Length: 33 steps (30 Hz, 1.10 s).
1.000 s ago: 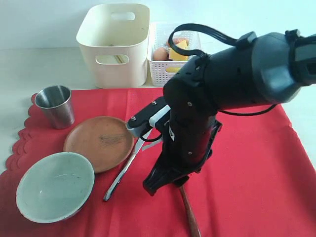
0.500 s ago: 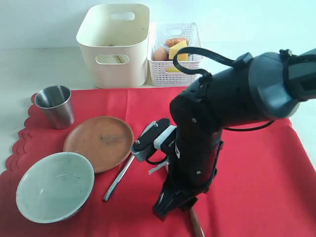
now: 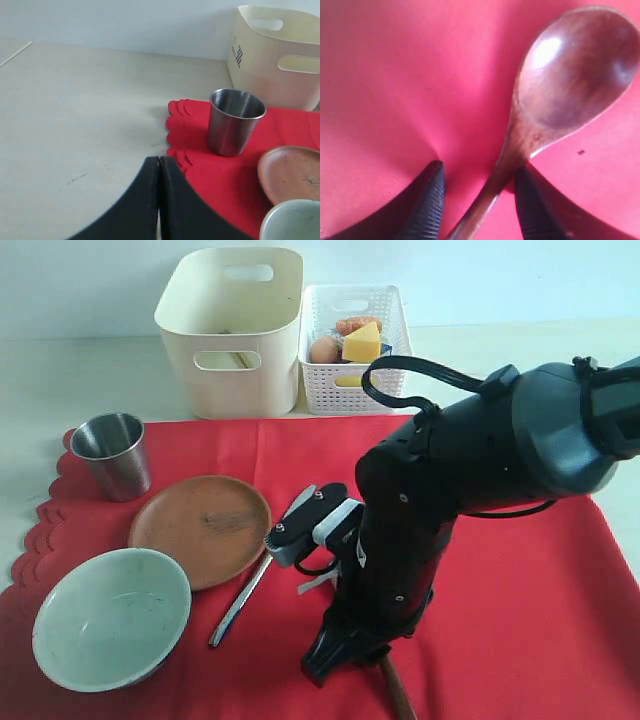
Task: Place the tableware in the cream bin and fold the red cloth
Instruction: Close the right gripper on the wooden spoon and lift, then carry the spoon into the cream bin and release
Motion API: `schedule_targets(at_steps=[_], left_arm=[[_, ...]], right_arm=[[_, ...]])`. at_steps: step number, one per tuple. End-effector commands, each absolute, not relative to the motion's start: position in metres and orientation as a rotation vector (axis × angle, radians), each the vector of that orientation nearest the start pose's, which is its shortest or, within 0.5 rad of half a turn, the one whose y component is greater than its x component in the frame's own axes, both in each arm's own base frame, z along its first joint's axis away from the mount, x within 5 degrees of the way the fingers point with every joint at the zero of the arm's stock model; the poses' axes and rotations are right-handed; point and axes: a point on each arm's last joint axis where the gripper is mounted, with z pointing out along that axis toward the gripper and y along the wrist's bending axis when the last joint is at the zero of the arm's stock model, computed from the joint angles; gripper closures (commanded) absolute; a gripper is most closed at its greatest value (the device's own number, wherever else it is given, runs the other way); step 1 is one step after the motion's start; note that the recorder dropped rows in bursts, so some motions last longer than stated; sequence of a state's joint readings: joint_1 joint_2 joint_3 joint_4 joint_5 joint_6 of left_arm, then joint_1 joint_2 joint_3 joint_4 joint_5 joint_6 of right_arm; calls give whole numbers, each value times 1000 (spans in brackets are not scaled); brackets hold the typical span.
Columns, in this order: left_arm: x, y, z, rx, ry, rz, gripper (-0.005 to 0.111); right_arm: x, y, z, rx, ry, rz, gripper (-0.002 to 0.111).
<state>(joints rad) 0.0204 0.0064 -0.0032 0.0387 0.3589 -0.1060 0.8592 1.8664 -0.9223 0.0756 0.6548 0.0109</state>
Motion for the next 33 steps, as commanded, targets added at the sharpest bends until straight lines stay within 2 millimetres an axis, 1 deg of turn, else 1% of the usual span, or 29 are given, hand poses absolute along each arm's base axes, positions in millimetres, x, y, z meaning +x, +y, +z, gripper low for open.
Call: schedule_targets(at_steps=[1, 5, 8, 13, 15, 17, 21, 25, 28, 31, 33], left_arm=[[53, 2, 181, -92, 1833, -21, 107], [53, 2, 181, -92, 1833, -21, 107], [53, 2, 181, -92, 1833, -21, 107], [53, 2, 181, -92, 1833, -21, 107], [53, 2, 181, -92, 1833, -21, 107], [53, 2, 181, -92, 1833, -21, 107], [53, 2, 181, -92, 1833, -21, 107], [53, 2, 181, -92, 1833, -21, 107], [53, 2, 181, -92, 1833, -21, 107], [53, 2, 181, -92, 1833, -21, 107], [53, 2, 181, -92, 1833, -21, 107]], right_arm=[[196, 235, 114, -1197, 2841, 124, 72], [197, 235, 114, -1196, 2834, 125, 93], [197, 236, 114, -1198, 2829, 125, 107], [198, 235, 115, -1224, 2807, 105, 108], [199, 235, 120, -1226, 2787, 109, 108], [199, 235, 130, -1214, 2759, 130, 108], [200, 236, 160, -1166, 2641, 205, 108], [202, 236, 202, -1097, 2434, 303, 108], [203, 237, 229, -1038, 2277, 378, 108], [205, 239, 253, -1007, 2104, 429, 108], [208, 242, 266, -983, 2024, 452, 108]])
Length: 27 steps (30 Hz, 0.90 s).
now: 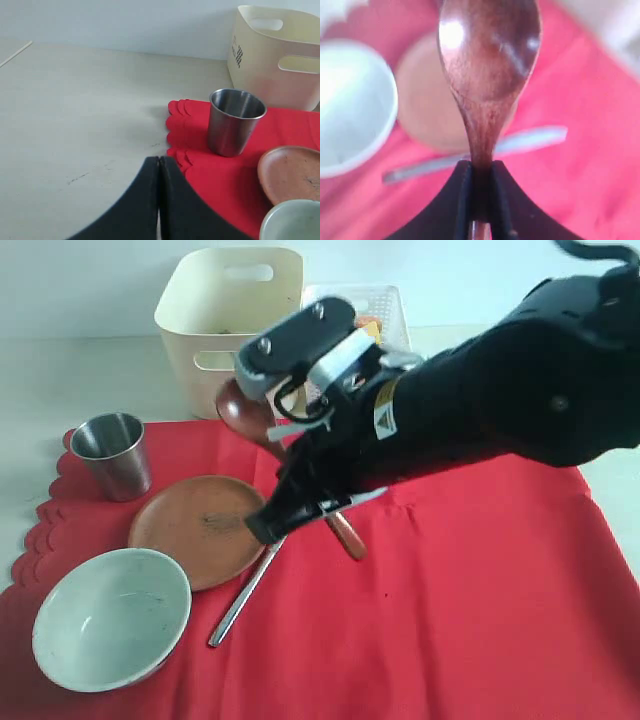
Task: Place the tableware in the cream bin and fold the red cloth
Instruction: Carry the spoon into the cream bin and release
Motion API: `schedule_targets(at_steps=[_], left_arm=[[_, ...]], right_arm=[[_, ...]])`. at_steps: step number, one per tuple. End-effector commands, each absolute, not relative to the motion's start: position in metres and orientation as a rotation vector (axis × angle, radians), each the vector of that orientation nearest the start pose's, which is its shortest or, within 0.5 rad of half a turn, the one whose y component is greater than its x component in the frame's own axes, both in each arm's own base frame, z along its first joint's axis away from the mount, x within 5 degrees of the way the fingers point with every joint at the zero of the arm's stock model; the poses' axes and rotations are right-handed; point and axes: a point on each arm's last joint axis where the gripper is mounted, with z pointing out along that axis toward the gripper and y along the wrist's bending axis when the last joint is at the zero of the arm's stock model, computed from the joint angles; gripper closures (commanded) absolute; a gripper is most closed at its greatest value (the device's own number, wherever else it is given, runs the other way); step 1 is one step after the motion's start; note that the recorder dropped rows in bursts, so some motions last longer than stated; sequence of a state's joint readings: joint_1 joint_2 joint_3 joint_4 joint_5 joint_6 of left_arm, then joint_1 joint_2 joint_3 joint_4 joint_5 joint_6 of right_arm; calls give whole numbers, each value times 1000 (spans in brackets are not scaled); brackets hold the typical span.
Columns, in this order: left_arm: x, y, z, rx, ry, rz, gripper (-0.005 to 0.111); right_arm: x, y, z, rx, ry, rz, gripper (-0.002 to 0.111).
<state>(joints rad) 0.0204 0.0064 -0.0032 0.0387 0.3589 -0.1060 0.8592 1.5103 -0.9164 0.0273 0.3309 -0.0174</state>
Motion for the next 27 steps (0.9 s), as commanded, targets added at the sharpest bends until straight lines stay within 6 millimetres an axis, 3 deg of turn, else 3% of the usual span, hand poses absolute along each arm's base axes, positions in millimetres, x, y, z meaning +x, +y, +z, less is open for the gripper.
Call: schedule_targets(at_steps=[1, 7, 13, 17, 18, 21, 27], left_arm=[[53, 2, 181, -92, 1833, -21, 107], [53, 2, 181, -92, 1833, -21, 107], [53, 2, 181, -92, 1833, -21, 107], [53, 2, 181, -92, 1833, -21, 107], [53, 2, 181, -92, 1833, -21, 107], [53, 2, 181, -92, 1833, -21, 107], [53, 2, 181, -92, 1833, -21, 107]], right_arm=[[210, 245, 274, -970, 1989, 464, 108], [231, 268, 309, -900, 1793, 508, 108], [264, 293, 322, -815, 1622, 536, 108], [295, 302, 317, -755, 1559, 517, 108], [313, 303, 312, -722, 1543, 503, 108], [342, 305, 299, -656, 1537, 494, 108], [389, 310, 270, -544, 1578, 486, 108]])
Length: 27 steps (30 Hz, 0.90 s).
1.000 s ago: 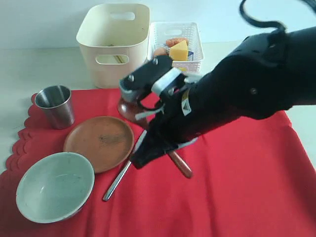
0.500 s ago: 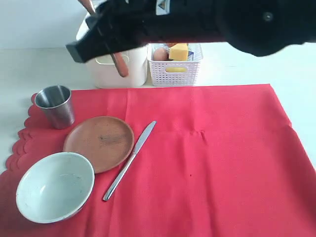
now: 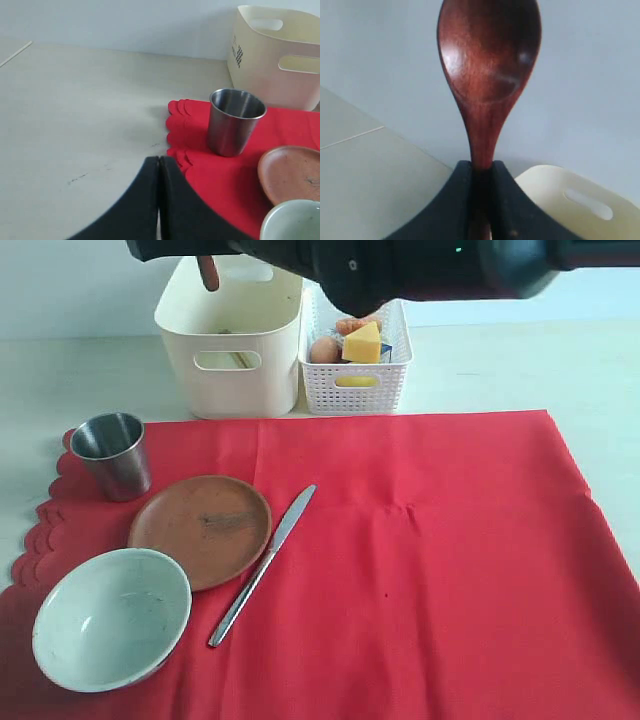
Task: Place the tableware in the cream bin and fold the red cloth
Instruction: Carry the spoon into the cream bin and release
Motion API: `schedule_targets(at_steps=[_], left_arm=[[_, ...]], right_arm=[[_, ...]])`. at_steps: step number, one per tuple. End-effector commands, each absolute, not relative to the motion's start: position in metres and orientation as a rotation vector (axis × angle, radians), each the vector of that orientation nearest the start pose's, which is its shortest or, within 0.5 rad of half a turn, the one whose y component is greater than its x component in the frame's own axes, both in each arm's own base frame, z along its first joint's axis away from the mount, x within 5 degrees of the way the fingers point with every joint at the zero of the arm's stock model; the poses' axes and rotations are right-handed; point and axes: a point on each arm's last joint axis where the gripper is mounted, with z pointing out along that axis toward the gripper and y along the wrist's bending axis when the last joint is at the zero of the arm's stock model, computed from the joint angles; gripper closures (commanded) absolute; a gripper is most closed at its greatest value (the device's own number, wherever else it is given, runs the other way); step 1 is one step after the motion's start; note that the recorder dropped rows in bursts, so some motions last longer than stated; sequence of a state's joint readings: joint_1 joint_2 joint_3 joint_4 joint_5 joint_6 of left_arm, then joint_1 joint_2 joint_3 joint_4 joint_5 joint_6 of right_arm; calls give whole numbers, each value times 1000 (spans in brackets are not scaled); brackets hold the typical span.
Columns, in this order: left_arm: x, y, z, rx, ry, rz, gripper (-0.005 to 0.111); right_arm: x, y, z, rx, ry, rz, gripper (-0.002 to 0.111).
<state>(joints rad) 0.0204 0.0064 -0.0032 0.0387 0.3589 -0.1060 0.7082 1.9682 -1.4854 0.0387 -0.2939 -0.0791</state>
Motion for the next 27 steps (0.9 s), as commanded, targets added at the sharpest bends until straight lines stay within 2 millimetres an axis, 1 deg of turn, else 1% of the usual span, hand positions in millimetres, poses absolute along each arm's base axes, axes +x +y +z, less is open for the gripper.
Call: schedule_targets(at_steps=[1, 3, 4, 6, 7, 8, 10, 12, 16, 19, 21, 23, 27], left_arm=[[53, 2, 181, -92, 1833, -21, 107], [53, 2, 181, -92, 1833, -21, 107], [53, 2, 181, -92, 1833, -21, 107], [53, 2, 181, -92, 1833, -21, 107], [53, 2, 181, -92, 1833, -21, 107], [53, 2, 181, -92, 1833, -21, 107], [53, 2, 181, -92, 1833, -21, 107], [53, 2, 181, -92, 1833, -21, 107], [53, 2, 181, -92, 1833, -21, 107], [53, 2, 181, -92, 1833, -21, 107], [53, 2, 181, -92, 1833, -21, 107], [53, 2, 181, -92, 1833, -21, 107], [53, 2, 181, -92, 1833, -21, 107]], right_arm=[[396, 311, 265, -539, 1579, 481, 108], [406, 314, 257, -534, 1582, 475, 108], [414, 318, 249, -548, 1575, 456, 108], [423, 325, 238, -575, 1573, 430, 108], [424, 326, 235, -587, 1575, 421, 108], [429, 330, 227, -615, 1592, 402, 108], [431, 332, 218, -667, 1601, 361, 108], [432, 333, 213, -699, 1594, 332, 108], [432, 332, 209, -760, 1600, 269, 108], [432, 332, 207, -776, 1614, 261, 108], [432, 332, 206, -779, 1621, 262, 104], [431, 332, 205, -785, 1631, 262, 96], [431, 331, 205, -784, 1640, 265, 77]])
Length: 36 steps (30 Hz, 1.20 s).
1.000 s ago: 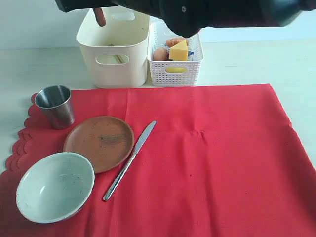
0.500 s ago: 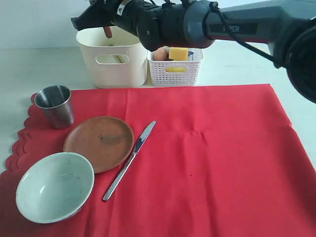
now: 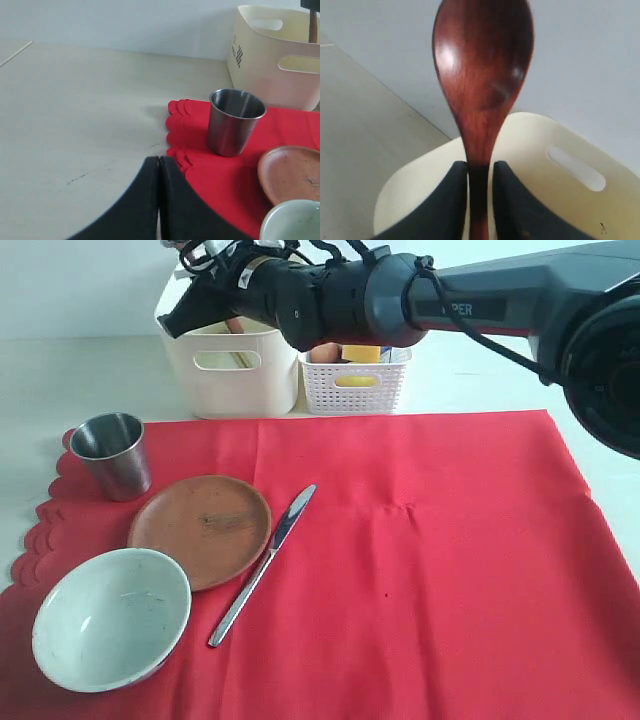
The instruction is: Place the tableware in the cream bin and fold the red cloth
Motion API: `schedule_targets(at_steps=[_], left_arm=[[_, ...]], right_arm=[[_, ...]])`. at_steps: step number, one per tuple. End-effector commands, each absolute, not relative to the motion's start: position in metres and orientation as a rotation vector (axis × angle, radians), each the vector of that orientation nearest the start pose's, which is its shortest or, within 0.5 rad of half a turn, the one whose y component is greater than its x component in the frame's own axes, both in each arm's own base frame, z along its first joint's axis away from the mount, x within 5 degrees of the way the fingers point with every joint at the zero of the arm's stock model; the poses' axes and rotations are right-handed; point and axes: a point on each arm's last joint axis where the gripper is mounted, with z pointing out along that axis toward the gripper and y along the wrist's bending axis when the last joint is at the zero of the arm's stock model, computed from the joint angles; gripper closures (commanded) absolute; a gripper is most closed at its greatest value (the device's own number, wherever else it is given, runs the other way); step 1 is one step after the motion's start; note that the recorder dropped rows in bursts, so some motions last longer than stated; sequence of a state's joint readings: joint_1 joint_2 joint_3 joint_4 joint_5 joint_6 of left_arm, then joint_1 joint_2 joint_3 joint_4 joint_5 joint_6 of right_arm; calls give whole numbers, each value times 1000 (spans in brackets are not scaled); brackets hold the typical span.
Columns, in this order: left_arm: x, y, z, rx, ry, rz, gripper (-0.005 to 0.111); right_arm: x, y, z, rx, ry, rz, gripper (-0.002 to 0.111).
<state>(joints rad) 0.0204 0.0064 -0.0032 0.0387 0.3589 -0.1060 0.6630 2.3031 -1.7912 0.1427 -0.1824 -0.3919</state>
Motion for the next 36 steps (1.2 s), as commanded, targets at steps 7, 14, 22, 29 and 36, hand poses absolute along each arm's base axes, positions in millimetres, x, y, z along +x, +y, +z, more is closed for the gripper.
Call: schedule_targets(at_steps=[7, 14, 22, 29, 36], left_arm=[[53, 2, 181, -92, 1833, -21, 107], [53, 2, 181, -92, 1833, -21, 107], [53, 2, 181, -92, 1833, -21, 107], [53, 2, 181, -92, 1833, -21, 107], [53, 2, 181, -92, 1833, -21, 107]], right_arm=[[431, 331, 204, -789, 1662, 269, 63], [422, 328, 232, -800, 1695, 293, 63], [399, 316, 272, -858, 1855, 348, 66], [374, 301, 304, -955, 1977, 360, 72], [347, 284, 327, -1058, 2116, 367, 73]])
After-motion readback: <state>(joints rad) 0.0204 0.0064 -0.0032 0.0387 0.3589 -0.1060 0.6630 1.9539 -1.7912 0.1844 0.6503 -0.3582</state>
